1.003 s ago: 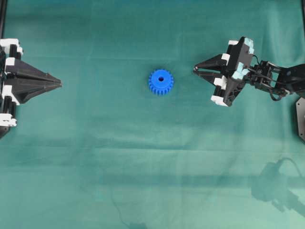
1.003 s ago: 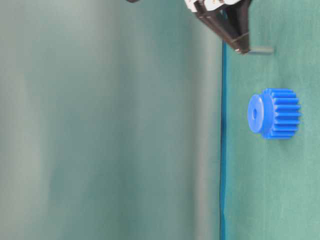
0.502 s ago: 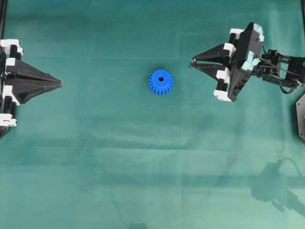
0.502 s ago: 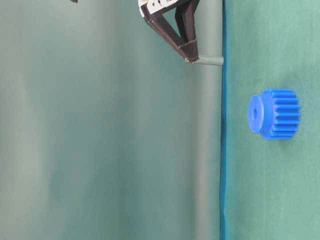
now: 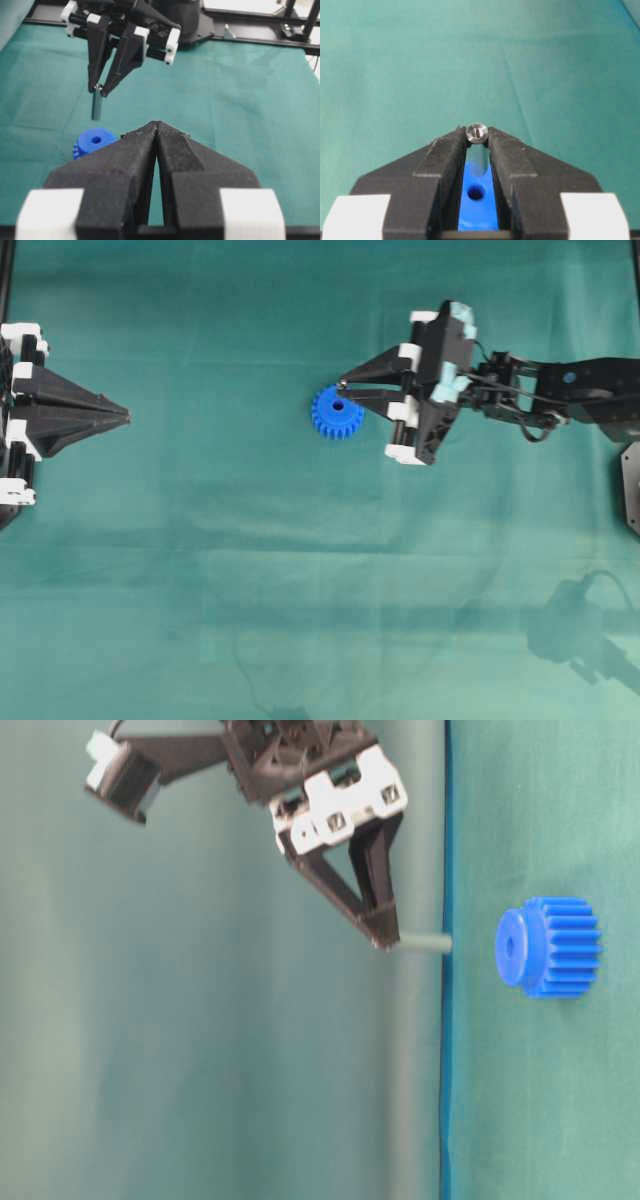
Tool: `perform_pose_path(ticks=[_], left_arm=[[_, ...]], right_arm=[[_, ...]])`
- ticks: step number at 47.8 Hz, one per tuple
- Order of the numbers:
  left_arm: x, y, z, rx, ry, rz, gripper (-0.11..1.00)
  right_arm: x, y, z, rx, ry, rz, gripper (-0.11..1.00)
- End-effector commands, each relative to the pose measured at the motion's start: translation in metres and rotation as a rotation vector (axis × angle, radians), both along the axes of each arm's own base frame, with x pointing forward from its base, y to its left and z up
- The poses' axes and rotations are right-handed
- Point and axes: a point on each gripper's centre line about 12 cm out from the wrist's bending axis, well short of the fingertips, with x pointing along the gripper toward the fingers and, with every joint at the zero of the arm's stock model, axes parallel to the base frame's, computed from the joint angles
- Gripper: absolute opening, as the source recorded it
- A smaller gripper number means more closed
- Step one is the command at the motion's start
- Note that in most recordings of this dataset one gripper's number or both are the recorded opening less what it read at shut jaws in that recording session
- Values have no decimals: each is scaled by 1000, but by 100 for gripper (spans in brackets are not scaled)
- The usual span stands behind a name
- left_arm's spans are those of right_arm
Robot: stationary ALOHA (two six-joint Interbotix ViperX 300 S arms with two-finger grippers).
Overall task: Insert the shaft placed at a random location into the center hole of the small gear at another random location.
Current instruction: 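Carry the held shaft left over the blue gear's center hole, then lower the shaft with the right gripper into the gear's center hole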
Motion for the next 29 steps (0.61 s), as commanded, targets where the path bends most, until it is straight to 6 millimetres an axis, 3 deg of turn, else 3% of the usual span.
perform_pose_path(ticks=[1,29], left_arm=[[1,0,4,-1,-9,2,0],[1,0,3,-1,-3,2,0]], right_arm=[[11,2,13,-7,-35,11,14],[17,1,-21,28,46,-4,15]])
